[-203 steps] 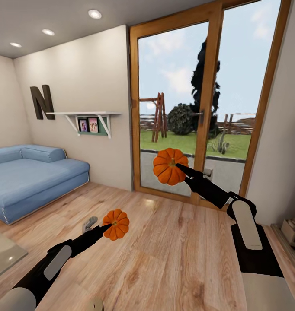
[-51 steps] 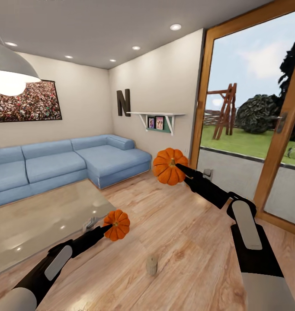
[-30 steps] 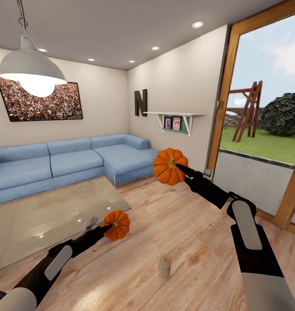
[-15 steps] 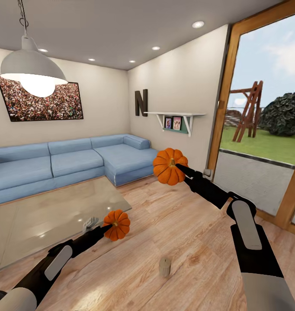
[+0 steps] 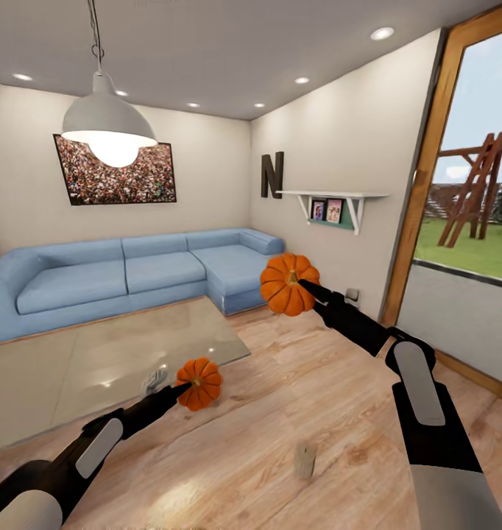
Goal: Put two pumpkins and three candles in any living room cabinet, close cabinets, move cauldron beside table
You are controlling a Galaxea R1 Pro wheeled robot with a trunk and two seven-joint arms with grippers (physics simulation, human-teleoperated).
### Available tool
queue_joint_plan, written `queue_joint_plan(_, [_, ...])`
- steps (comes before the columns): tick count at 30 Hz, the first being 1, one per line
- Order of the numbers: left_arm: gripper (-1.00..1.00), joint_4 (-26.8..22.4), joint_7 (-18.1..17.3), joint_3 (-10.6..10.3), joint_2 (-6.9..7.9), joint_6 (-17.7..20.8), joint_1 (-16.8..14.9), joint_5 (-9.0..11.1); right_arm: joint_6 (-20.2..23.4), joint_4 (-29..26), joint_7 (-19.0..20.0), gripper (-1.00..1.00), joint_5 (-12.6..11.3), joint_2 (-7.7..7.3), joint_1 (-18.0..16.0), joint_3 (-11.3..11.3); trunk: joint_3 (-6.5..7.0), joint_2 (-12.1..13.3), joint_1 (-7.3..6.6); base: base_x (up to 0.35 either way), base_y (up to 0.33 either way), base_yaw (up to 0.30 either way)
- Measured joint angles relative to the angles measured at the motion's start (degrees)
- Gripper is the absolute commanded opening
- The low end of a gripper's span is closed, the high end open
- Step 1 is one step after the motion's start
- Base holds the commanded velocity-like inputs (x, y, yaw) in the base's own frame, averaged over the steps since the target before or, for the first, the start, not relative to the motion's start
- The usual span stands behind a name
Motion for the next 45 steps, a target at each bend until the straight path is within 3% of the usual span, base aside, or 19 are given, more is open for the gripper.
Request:
queue_joint_plan(11, [-1.0,-0.3,-0.2,-0.4,0.03,0.3,0.0,0.0,-0.1,0.0,0.0,-1.0,0.3,0.09,0.0,0.0,0.0,0.0,0.0,0.0,0.0,0.29])
queue_joint_plan(13, [-1.0,-0.5,-0.3,-1.7,-0.02,0.5,0.0,0.2,-0.1,0.0,-0.3,-1.0,0.4,0.08,0.0,0.0,0.0,0.0,0.0,0.0,0.0,0.29])
queue_joint_plan(16, [-1.0,-0.8,-0.8,-6.4,-0.08,0.7,0.0,0.2,-0.1,0.0,-0.8,-1.0,0.3,0.08,0.0,0.0,0.0,0.0,0.0,0.0,0.0,0.29])
queue_joint_plan(17, [-1.0,-0.8,-1.3,-7.0,-0.06,0.6,0.0,0.1,-0.1,0.0,-0.8,-1.0,0.3,0.09,0.0,0.0,0.0,0.0,0.0,0.0,0.0,0.29])
queue_joint_plan(30, [-1.0,-0.9,-3.4,-8.6,-0.07,0.6,-0.1,-0.1,-0.1,0.0,-0.9,-1.0,0.3,0.08,0.0,0.1,0.0,0.0,0.0,0.0,0.0,0.29])
queue_joint_plan(39, [-1.0,-3.3,-3.5,-13.6,-0.05,0.7,-0.1,-0.1,-0.1,0.0,-0.9,-1.0,0.3,0.03,0.0,0.2,0.0,0.0,0.0,0.0,0.0,0.29])
queue_joint_plan(45, [-1.0,-4.1,-3.5,-15.1,-0.05,0.7,-0.1,-0.2,-0.1,0.0,-0.9,-1.0,0.3,0.07,0.0,0.2,0.0,0.0,0.0,0.0,0.0,0.29])
